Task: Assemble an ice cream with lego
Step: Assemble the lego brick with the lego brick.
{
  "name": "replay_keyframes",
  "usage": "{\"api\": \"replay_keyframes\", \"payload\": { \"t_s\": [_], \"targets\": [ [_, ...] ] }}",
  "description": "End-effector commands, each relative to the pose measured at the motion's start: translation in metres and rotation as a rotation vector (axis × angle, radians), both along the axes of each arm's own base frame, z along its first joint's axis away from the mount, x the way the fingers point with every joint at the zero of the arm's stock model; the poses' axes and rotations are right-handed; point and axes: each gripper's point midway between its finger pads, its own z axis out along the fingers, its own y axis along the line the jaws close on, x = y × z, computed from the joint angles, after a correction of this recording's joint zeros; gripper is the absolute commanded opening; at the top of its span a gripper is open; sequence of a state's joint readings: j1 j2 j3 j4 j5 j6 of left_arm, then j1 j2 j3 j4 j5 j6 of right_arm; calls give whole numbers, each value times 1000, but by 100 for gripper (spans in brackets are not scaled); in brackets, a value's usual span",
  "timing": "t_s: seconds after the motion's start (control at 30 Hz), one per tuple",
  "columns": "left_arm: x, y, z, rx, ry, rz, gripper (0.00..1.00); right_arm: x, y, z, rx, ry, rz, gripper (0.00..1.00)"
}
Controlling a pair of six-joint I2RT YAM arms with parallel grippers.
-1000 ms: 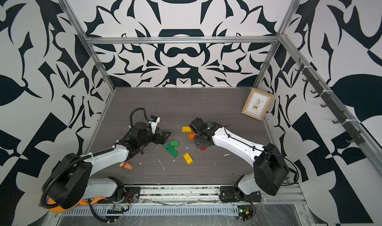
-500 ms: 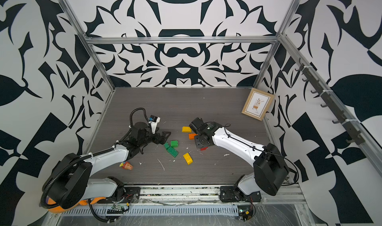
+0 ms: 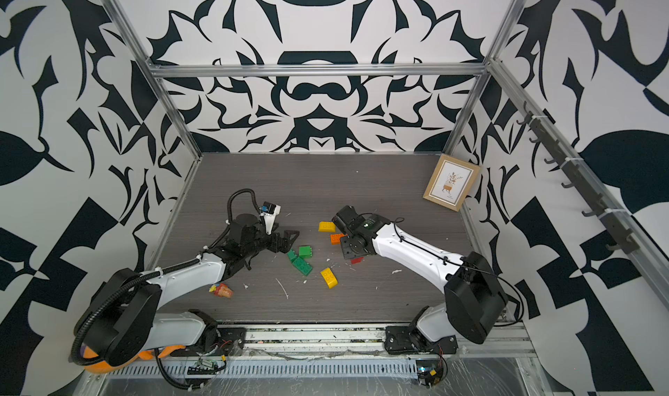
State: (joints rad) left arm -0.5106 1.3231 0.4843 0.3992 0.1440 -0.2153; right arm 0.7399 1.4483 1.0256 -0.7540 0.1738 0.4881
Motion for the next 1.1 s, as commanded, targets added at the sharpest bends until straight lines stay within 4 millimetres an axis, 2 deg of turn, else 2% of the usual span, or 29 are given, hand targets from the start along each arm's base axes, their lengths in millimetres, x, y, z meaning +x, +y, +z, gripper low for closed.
{"api": "replay_keyframes", "payload": {
  "t_s": [0.0,0.17,0.23,0.33,0.47,0.6,0.7,0.8,1.07],
  "targets": [
    [3,0,11,-7,-24,1,99,-23,-22,-29,-129,140,-9,13],
    [3,1,12,-4,-29,4,99,-26,-26,-29,-153,156,-5,12],
    [3,1,11,-3,-28,5,99,-27,-15,-32,-102,171,18,12],
    [3,1,12,-4,-29,4,99,-30,-10,-35,-87,197,29,13],
    [3,0,11,-5,-28,3,99,-22,-9,-22,-72,139,21,20],
    [3,1,10,-1,-26,3,99,-6,-5,-4,-46,67,1,22],
    [3,1,10,1,-28,7,99,1,3,0,-26,47,5,23],
    [3,1,9,4,-27,8,99,3,2,0,-46,49,6,24],
    [4,1,8,6,-21,6,99,2,-1,4,-34,22,-1,44]
  ]
}}
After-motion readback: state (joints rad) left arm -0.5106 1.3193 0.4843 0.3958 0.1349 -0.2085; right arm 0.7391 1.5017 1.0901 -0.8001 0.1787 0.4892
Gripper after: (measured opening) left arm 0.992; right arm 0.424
